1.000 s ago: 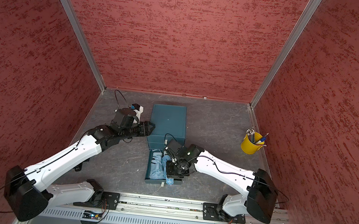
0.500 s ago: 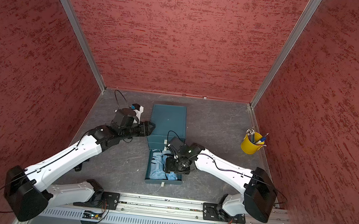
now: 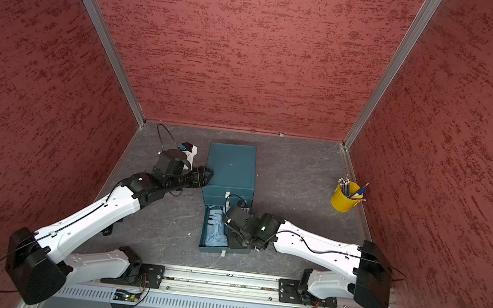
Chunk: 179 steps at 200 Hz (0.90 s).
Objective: Place the umbrella in the drawer by color
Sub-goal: Place the umbrella in the drawer, then close the drawer in the storage box.
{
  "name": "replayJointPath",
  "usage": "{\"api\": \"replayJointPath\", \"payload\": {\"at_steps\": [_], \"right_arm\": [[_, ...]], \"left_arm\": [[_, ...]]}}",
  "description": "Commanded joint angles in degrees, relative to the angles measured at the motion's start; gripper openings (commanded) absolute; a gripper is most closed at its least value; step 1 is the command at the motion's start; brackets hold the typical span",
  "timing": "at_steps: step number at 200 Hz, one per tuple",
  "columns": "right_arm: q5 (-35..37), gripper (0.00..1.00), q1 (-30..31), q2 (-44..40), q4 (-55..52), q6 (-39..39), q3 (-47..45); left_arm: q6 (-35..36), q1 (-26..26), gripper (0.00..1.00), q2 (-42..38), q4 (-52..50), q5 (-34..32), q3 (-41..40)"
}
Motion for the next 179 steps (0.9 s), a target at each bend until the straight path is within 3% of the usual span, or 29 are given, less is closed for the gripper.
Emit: {"api": "replayJointPath", "payload": {"at_steps": [1, 23, 40, 68, 90, 131, 179], "right_arm": [[10.46, 0.00, 5.88, -2.49, 5.43, 3.21, -2.43], [18.30, 0.00, 14.05, -4.36, 9.87, 5.81, -6.18], [21.42, 0.34, 18.39, -4.02, 12.83, 9.30, -9.50], [21.73, 0.59, 22.79, 0.30, 16.69, 11.79, -10.95], [23.89, 0.75, 23.97, 6.06, 12.55, 14.25, -7.11], [28.48, 0.77, 24.24, 9.15, 17.82, 14.39, -8.09], [30.75, 0.74, 24.02, 11.84, 22.28, 8.74, -6.74]], "left_arm": [[1.78, -0.23, 0.63, 1.42, -3.26, -1.13, -1.09], [1.87, -0.25, 0.62, 1.16, -2.48, -0.33, -1.47], [1.74, -0.29, 0.61, 0.99, -2.44, -0.48, -1.58], [1.27, -0.34, 0.58, 0.87, -1.90, -0.49, -2.49], [0.80, -0.42, 0.56, 0.92, -1.63, -0.56, -3.18], [1.10, -0.60, 0.54, 0.55, -2.02, -2.13, -3.76], [2.47, -0.60, 0.53, 0.37, -2.91, -2.93, -3.59]]}}
